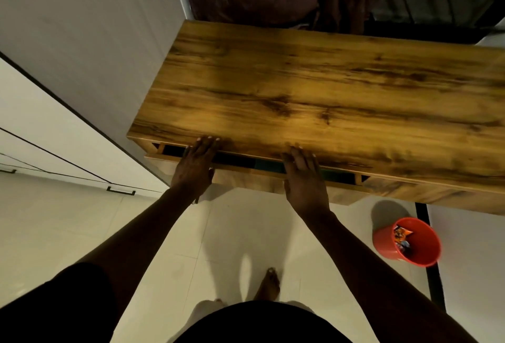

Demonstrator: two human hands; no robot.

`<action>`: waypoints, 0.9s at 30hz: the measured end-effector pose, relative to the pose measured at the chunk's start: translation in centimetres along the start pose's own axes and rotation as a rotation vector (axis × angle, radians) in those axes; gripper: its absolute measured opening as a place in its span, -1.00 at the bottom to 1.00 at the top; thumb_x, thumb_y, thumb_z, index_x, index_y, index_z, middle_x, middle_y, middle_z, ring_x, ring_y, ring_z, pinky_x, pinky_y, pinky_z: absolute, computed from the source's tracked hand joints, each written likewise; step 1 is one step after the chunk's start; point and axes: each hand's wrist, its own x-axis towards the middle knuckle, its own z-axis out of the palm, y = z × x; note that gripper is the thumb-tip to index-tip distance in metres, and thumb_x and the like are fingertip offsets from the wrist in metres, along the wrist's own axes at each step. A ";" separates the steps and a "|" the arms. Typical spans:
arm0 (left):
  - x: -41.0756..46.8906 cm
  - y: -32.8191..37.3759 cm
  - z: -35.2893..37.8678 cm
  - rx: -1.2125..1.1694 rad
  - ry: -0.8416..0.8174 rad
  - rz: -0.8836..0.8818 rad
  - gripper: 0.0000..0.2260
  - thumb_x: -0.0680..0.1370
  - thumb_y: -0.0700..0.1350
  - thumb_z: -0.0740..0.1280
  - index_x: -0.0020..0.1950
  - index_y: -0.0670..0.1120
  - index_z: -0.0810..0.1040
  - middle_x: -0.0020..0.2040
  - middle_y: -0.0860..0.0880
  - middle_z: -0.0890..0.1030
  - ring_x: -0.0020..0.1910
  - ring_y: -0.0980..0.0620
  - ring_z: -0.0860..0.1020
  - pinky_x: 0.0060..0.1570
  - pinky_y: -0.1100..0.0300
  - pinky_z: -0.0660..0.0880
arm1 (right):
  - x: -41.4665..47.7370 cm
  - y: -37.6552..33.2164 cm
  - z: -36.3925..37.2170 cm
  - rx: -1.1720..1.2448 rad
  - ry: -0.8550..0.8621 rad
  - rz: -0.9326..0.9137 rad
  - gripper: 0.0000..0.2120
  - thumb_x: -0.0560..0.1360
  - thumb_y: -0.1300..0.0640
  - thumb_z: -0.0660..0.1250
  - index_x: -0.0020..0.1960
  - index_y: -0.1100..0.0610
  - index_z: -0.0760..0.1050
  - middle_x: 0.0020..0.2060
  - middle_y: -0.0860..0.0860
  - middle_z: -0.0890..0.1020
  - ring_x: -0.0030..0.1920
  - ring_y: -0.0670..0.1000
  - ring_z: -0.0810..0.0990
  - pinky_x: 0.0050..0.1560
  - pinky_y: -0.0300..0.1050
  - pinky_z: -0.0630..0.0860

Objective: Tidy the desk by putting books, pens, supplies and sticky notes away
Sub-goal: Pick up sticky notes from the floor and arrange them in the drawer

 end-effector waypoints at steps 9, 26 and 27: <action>2.2 0.5 -0.6 0.196 0.131 0.005 -0.49 0.55 -0.04 0.43 0.49 -0.04 0.45 0.43 -0.06 0.53 0.38 -0.10 0.53 0.28 -0.03 0.51 | 1.5 1.5 0.7 0.007 0.012 0.041 -0.52 0.56 0.04 0.40 0.46 0.04 0.47 0.40 0.02 0.53 0.37 0.14 0.51 0.28 0.08 0.53; 3.7 1.1 -3.4 0.303 0.043 0.066 -0.84 0.48 -0.12 0.47 0.02 -0.11 0.60 -0.28 -0.09 0.68 -0.39 -0.10 0.66 -0.41 0.18 0.46 | 2.7 -0.7 0.7 -0.085 0.125 0.161 -0.80 0.62 0.16 0.25 0.21 0.03 0.53 0.12 0.01 0.58 0.14 0.14 0.54 -0.05 0.00 0.57; 3.6 1.0 -3.5 0.307 0.051 0.073 -0.85 0.49 -0.11 0.47 0.00 -0.11 0.60 -0.30 -0.08 0.67 -0.41 -0.09 0.65 -0.42 0.19 0.43 | 2.8 -0.7 0.4 -0.089 0.106 0.162 -0.79 0.61 0.15 0.25 0.21 0.02 0.52 0.13 0.01 0.57 0.14 0.14 0.54 -0.07 0.01 0.57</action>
